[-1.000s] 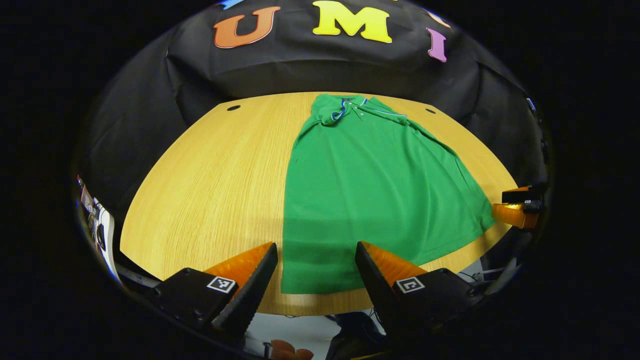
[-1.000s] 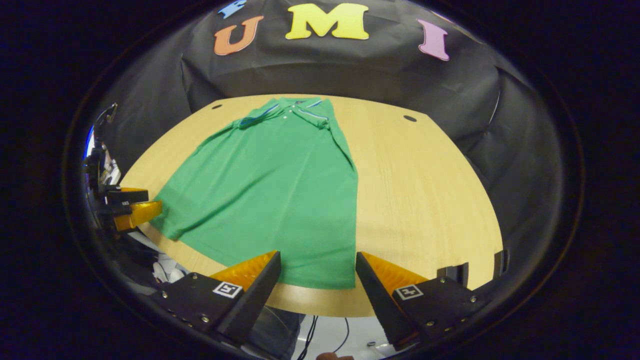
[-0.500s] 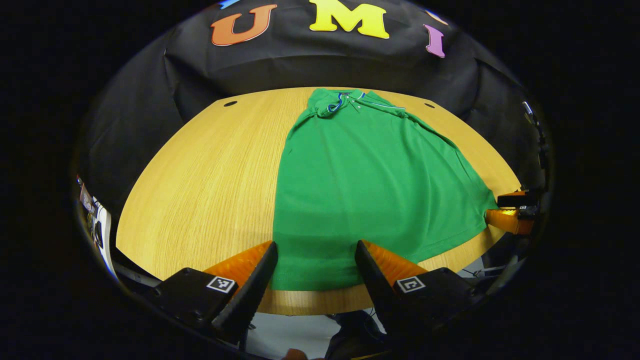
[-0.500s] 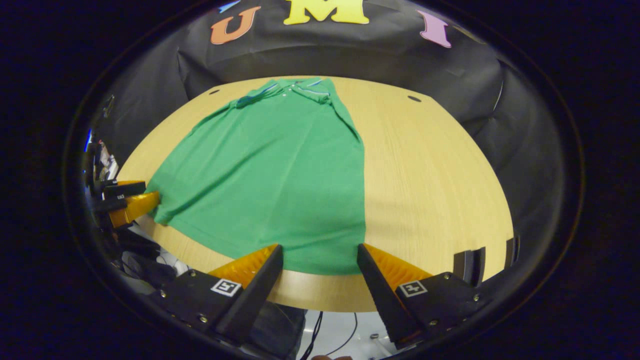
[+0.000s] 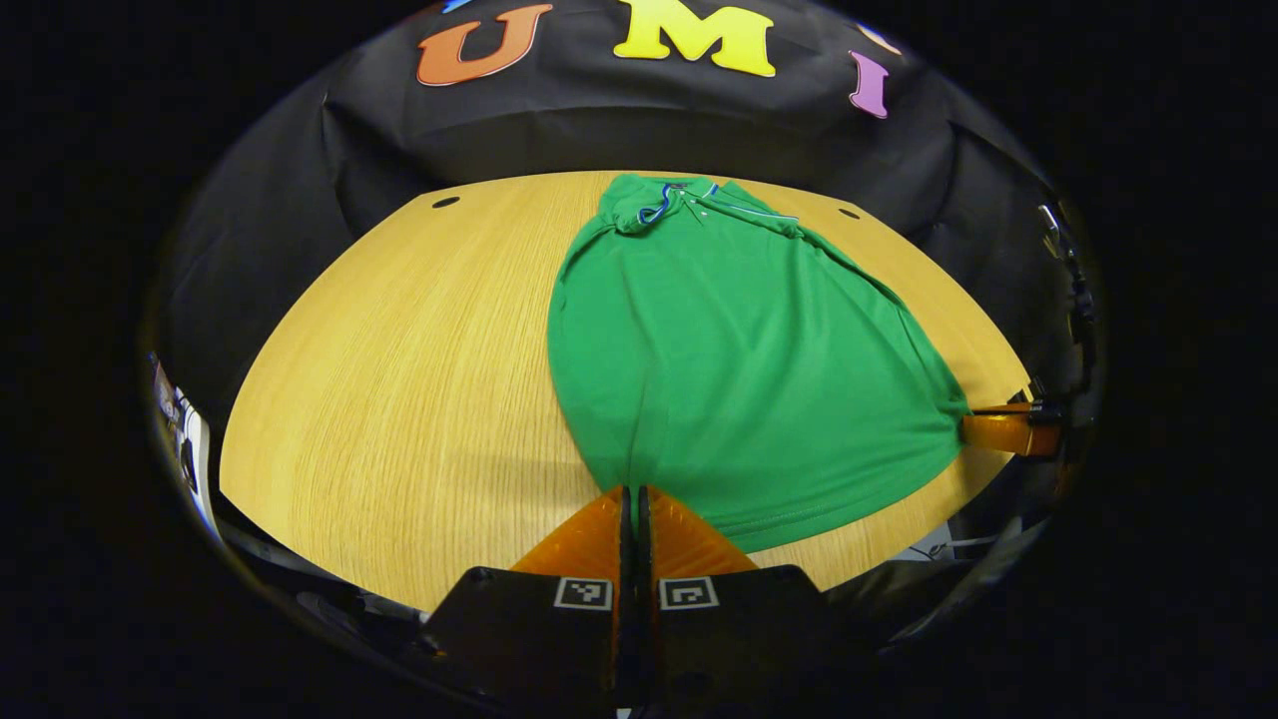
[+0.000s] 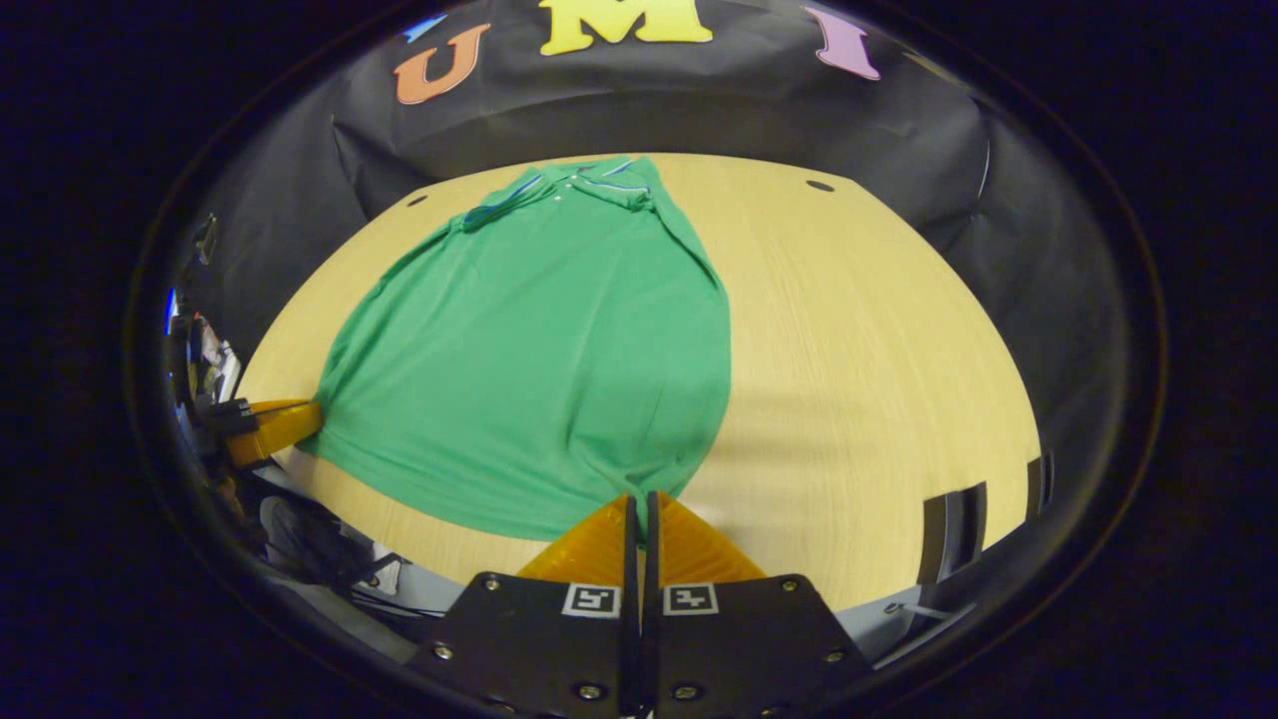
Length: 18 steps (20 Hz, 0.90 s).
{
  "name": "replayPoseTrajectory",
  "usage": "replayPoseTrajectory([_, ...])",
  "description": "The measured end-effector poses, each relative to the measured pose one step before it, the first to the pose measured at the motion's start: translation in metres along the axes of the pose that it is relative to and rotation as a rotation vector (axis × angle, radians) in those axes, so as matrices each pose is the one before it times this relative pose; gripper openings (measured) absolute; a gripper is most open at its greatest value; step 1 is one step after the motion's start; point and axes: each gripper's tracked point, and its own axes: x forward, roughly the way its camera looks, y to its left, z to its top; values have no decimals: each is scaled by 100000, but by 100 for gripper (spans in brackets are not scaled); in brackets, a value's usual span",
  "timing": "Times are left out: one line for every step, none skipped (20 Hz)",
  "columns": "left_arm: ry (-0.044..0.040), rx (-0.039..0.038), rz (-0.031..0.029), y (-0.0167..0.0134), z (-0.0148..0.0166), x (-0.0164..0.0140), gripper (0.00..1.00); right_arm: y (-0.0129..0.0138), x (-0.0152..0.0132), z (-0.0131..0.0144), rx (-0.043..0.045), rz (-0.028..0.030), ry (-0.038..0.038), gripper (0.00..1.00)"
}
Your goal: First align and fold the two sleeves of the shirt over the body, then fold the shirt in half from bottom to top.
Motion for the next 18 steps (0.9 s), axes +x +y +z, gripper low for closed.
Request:
replayPoseTrajectory([779,-1195,-205,46,64,-97,3,49,-242,142,1930,183,204,1])
replayPoseTrajectory([-286,-1289,-406,-18,382,-264,3,106,-188,471,1666,334,-369,0])
replayPoseTrajectory([-561,-1106,-219,-12,578,-237,3,70,-269,778,1041,245,-1504,1])
replayPoseTrajectory([-349,-1296,-656,-100,443,-82,3,79,-200,764,85,84,-1121,1])
replayPoseTrajectory([-229,-1415,-216,47,495,-90,3,45,-188,724,201,139,-1228,1])
replayPoseTrajectory([-274,-984,-171,0,547,-27,3,192,-162,632,320,221,-1012,1])
replayPoseTrajectory([-262,-525,152,103,606,-44,3,154,-34,493,248,729,-207,1])
replayPoseTrajectory([-360,-635,159,107,621,-204,3,212,-152,538,30,464,-422,1])
replayPoseTrajectory([-274,-954,-470,13,561,-264,3,25,-165,580,-382,25,-518,1])
replayPoseTrajectory([-484,-825,-425,-23,725,-93,3,86,-104,821,-197,199,-1329,1])
replayPoseTrajectory([-389,-197,-103,44,761,25,3,216,5,931,-232,216,-1621,1])
replayPoseTrajectory([518,-265,-107,12,645,176,3,123,67,941,-341,29,-1175,1])
replayPoseTrajectory([577,-1309,-126,11,609,66,3,104,92,910,-23,266,-872,1])
replayPoseTrajectory([-303,-1887,-781,-162,920,89,3,113,46,1090,253,382,-1186,1])
replayPoseTrajectory([-917,-1136,-565,-311,1138,232,3,5,121,1226,186,243,-1572,1])
replayPoseTrajectory([-1351,47,-418,-197,1147,193,3,4,143,1297,435,165,-1735,1])
replayPoseTrajectory([-1514,537,162,28,1080,288,3,6,204,1196,691,427,-1589,1])
replayPoseTrajectory([-1306,96,343,57,1157,291,3,77,274,1136,640,582,-983,1])
